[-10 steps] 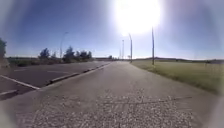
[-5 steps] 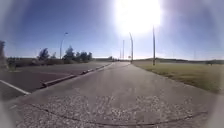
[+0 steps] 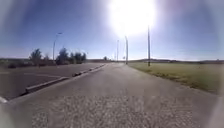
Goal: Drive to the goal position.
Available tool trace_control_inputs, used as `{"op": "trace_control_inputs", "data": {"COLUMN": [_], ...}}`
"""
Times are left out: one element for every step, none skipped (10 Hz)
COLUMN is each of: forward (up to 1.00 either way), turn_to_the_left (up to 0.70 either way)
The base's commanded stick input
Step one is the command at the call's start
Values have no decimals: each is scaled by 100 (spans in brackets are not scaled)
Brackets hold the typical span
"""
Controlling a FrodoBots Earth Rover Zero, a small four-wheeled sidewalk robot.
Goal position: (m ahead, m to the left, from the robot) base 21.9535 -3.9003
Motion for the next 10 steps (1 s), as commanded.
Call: {"op": "trace_control_inputs", "data": {"forward": [100,100,100,100,100,100,100,100,100,100], "turn_to_the_left": [0,0,0,-12,-26,-29,-11,0,0,0]}}
